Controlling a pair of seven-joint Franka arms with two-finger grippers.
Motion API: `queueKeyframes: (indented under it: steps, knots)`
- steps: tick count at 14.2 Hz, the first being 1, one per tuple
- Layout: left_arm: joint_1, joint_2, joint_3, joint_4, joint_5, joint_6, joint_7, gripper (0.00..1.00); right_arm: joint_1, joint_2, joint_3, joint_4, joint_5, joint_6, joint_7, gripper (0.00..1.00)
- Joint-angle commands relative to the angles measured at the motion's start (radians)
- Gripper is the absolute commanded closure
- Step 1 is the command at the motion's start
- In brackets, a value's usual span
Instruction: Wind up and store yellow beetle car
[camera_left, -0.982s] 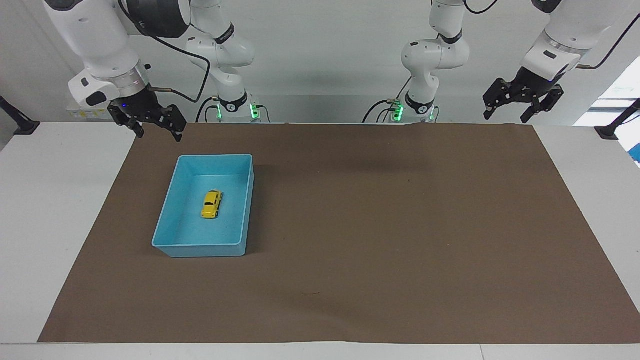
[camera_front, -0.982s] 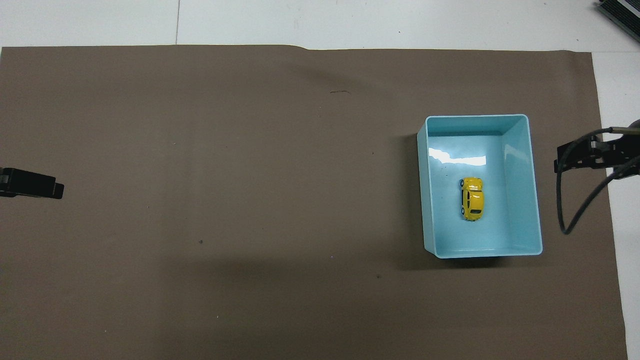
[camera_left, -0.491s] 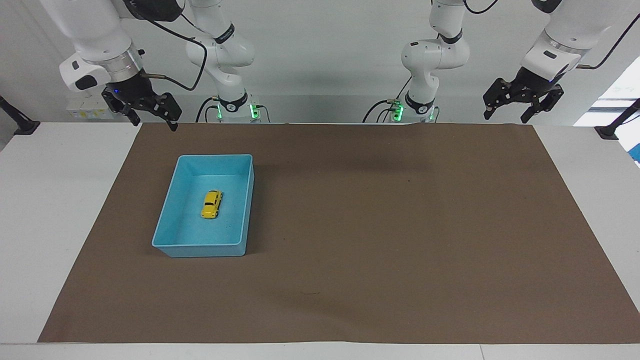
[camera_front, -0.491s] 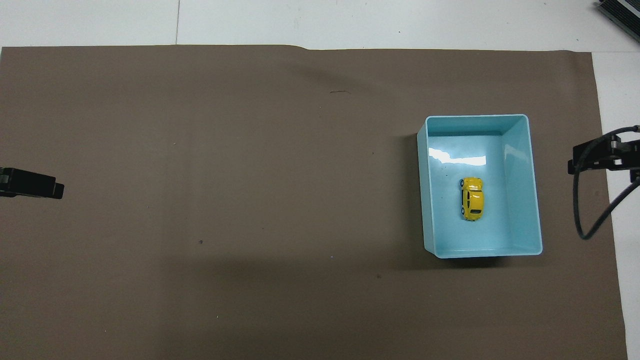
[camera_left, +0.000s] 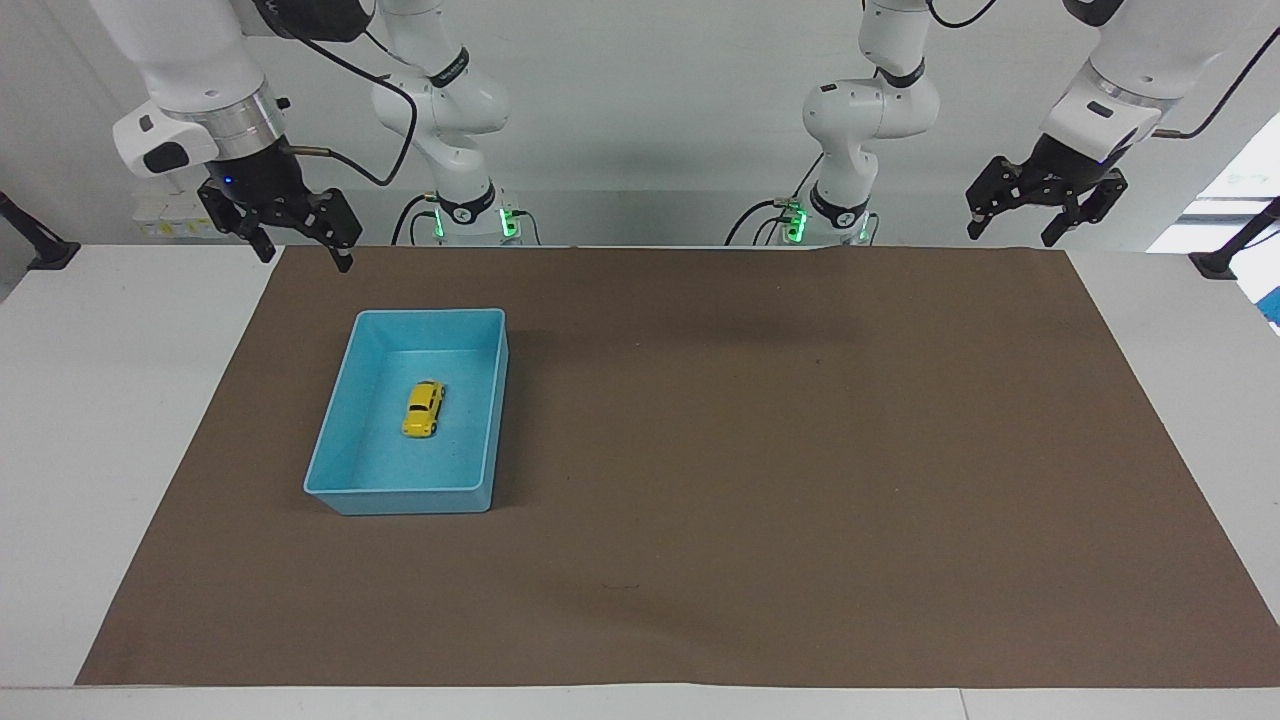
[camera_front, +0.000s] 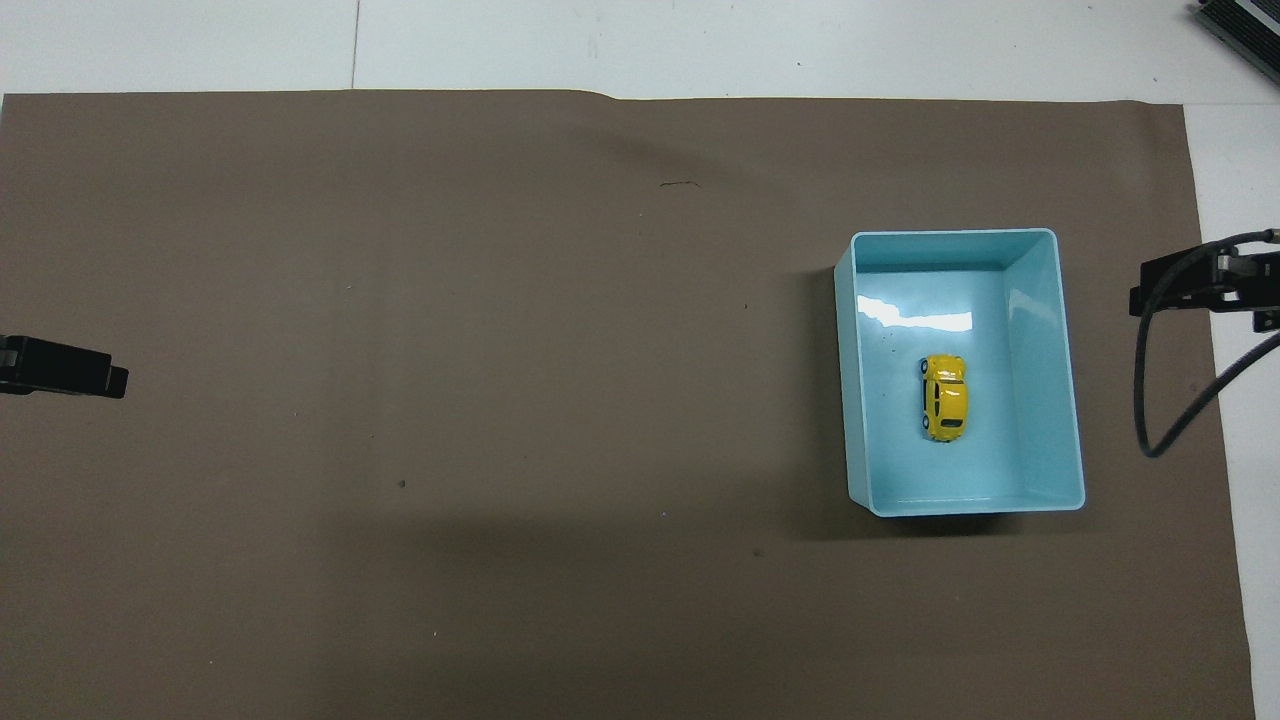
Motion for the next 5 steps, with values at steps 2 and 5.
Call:
queueKeyframes:
  steps: [2, 5]
  knots:
    - [0.012, -0.025, -0.004, -0.024, -0.012, -0.007, -0.006, 0.00, -0.004, -0.019, 0.011, -0.025, 0.010, 0.000, 0.039, 0.00]
    - [0.012, -0.026, -0.004, -0.024, -0.012, -0.007, -0.006, 0.00, -0.004, -0.023, 0.012, -0.028, 0.007, -0.007, 0.038, 0.00]
